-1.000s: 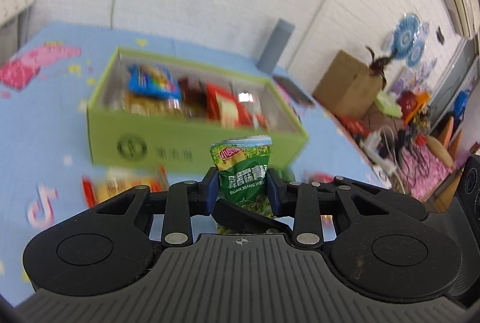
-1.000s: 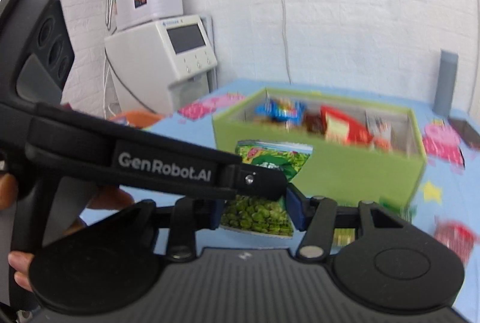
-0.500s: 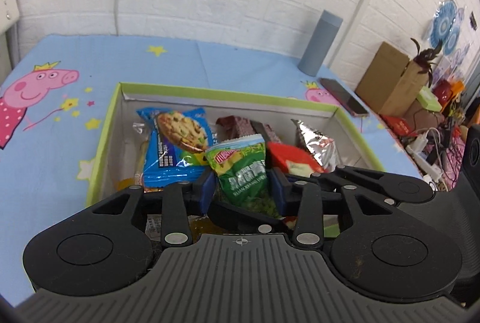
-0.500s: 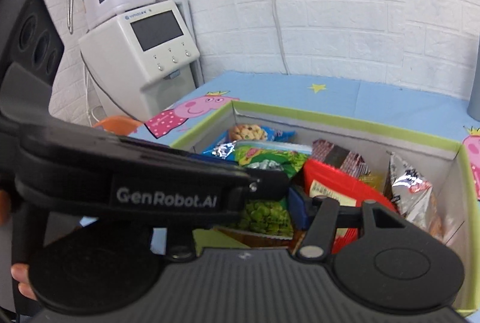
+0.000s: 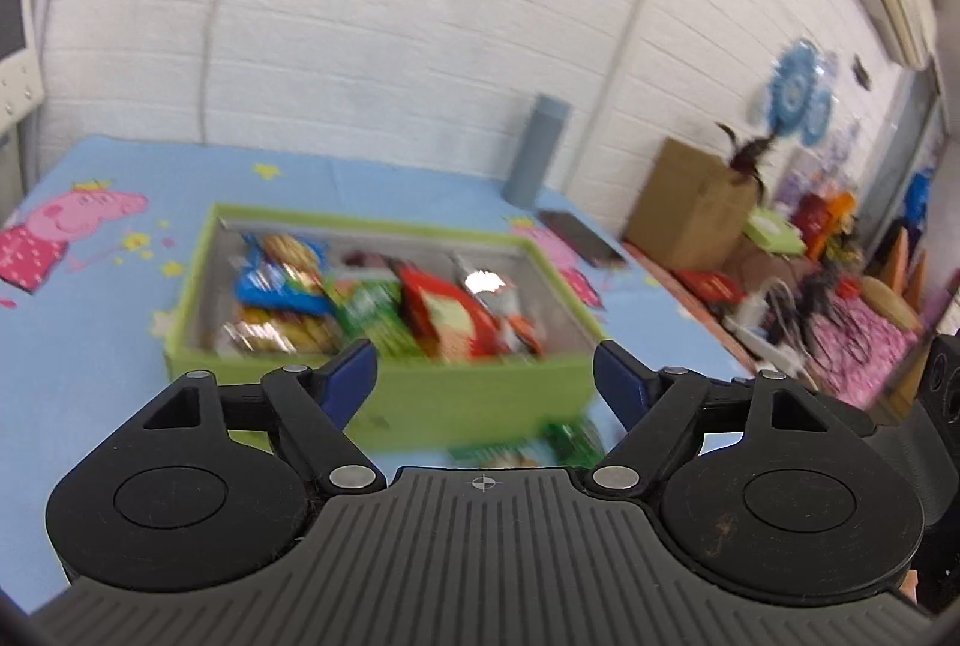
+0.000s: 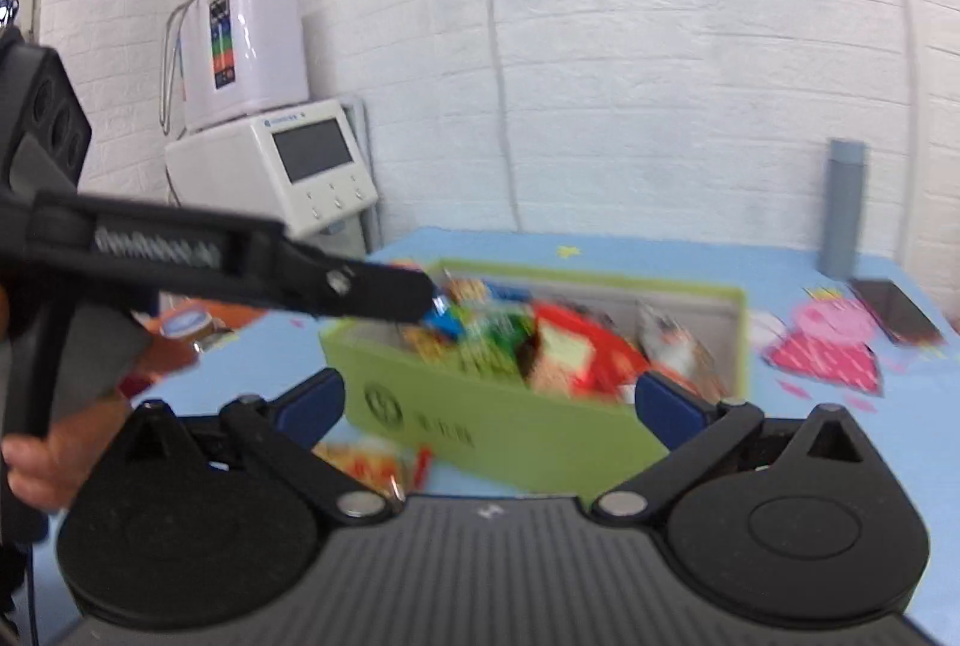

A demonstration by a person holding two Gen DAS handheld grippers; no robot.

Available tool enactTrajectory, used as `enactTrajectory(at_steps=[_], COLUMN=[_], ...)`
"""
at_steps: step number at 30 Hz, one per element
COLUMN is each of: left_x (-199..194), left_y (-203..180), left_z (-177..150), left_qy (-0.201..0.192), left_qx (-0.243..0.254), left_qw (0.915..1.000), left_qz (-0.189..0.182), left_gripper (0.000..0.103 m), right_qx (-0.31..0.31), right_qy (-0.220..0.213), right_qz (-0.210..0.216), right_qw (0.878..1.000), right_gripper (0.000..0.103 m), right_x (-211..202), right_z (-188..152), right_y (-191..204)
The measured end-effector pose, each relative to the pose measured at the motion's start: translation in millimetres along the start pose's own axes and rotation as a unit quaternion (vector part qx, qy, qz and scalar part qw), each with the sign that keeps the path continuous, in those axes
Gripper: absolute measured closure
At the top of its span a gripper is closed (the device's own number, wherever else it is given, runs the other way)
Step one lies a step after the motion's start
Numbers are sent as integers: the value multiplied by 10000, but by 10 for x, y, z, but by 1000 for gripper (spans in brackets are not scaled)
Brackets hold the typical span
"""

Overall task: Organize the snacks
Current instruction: 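Carry the green pea bag into the box and open the left gripper, then move the left gripper to the round cookie bag with green wrapper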

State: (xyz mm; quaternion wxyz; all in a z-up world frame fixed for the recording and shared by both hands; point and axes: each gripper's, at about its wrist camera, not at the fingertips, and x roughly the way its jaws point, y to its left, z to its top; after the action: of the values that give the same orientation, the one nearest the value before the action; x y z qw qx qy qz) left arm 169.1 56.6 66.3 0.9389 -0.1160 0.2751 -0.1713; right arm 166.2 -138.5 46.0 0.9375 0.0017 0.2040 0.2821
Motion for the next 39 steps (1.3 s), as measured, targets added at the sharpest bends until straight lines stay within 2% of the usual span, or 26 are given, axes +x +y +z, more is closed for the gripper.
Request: enactTrajectory(at_steps=[2,4,6,8,11,13,16,17,19,21,22,25,29,39], left_x=[100,290,491,610,721,834,1074,1138,1227,1291,1298,1211,917,-70], left_y=[-113,-191,-250,-245,-205,-166,-99,-82,-20,15,18,43,31,-221], left_z=[-226,-449,-601,-595,-470,-398,-347,-346,-356,-374,-384,-405,-580,-1319], left_qy=[346,788,1208,1318,1244,1257,1483,1555,1663,1847,1878,1901,1871,1626], left_qx=[63,137,222,138,39,-26,-79,-28,-85,-31,85,139,113,-81], left_qw=[9993,9967,9924,9912,9922,9920,9888,9878,9860,9824,9815,9808,9816,9858], left_qz=[-153,-127,-10,7,-112,-111,-155,-106,-42,-282,-372,-411,-371,-403], left_gripper=[34,36,46,50,47,48,53,59,61,71,71,75,79,76], right_qx=[211,346,368,243,-16,91,177,146,140,214,276,118,139,96], right_qy=[245,497,747,936,958,994,1207,1244,1313,1434,1524,1604,1634,1456], right_qz=[-129,-213,-296,-246,-228,-4,345,364,324,435,652,730,852,807], right_qw=[9994,9979,9961,9950,9951,9950,9919,9915,9907,9885,9858,9843,9828,9860], right_gripper=[0,0,0,1,1,1,1,1,1,1,1,1,1,1], right_x=[-163,-218,-175,-90,19,123,324,388,512,621,672,703,533,-377], right_z=[-277,-494,-619,-643,-599,-565,-580,-590,-577,-566,-570,-569,-631,-1146], right_y=[-74,-148,-206,-237,-245,-256,-250,-237,-281,-316,-315,-232,-62,620])
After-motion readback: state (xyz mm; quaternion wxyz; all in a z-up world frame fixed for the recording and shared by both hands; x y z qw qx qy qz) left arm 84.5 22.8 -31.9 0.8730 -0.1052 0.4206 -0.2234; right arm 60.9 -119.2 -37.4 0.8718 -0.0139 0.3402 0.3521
